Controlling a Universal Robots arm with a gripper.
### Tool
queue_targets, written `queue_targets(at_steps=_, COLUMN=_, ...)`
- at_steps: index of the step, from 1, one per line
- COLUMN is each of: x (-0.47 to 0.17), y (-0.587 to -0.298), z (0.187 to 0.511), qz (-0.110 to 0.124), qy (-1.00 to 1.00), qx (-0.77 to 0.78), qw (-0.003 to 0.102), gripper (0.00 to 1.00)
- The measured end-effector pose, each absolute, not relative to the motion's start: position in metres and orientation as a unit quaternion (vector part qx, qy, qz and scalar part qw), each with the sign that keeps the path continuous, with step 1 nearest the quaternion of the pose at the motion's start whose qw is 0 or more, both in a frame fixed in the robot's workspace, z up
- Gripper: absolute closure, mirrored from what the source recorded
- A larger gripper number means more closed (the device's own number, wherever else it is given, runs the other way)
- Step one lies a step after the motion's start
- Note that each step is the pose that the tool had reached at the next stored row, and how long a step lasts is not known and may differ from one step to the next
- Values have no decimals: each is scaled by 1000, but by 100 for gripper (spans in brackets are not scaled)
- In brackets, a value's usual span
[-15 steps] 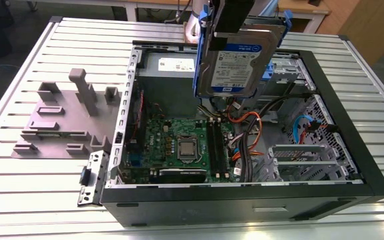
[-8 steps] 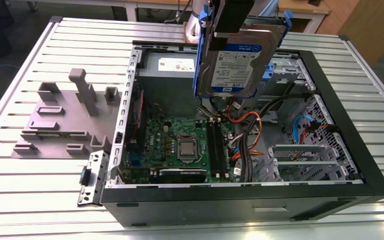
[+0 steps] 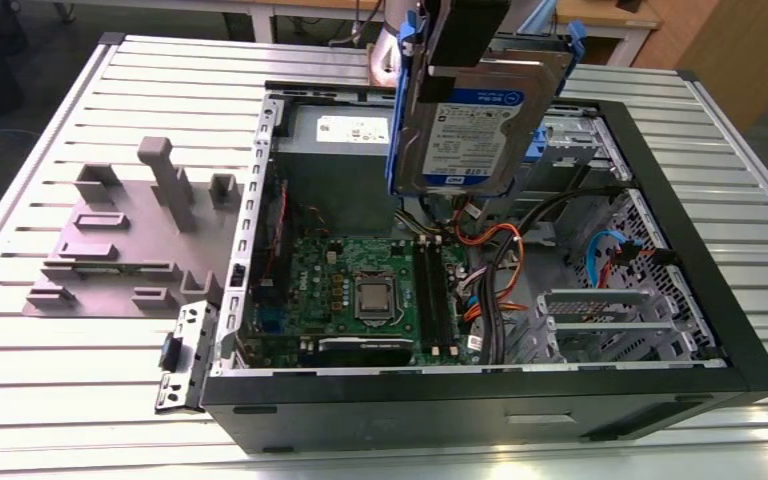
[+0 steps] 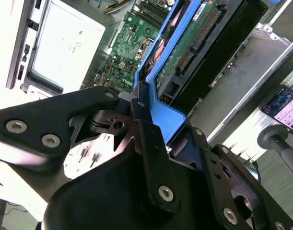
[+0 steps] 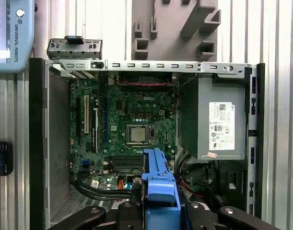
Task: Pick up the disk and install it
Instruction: 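Insert the disk into the insertion slot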
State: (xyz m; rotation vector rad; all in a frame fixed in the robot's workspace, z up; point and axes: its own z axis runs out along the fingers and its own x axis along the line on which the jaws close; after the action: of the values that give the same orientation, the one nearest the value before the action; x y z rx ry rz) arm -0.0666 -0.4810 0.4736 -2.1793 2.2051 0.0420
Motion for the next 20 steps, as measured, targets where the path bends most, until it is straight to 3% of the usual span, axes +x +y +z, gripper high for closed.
queue_targets(at_steps=20, x=-32, y=-506, z=473, qz=15, qy=711, qx=-703, qw=19, gripper=64)
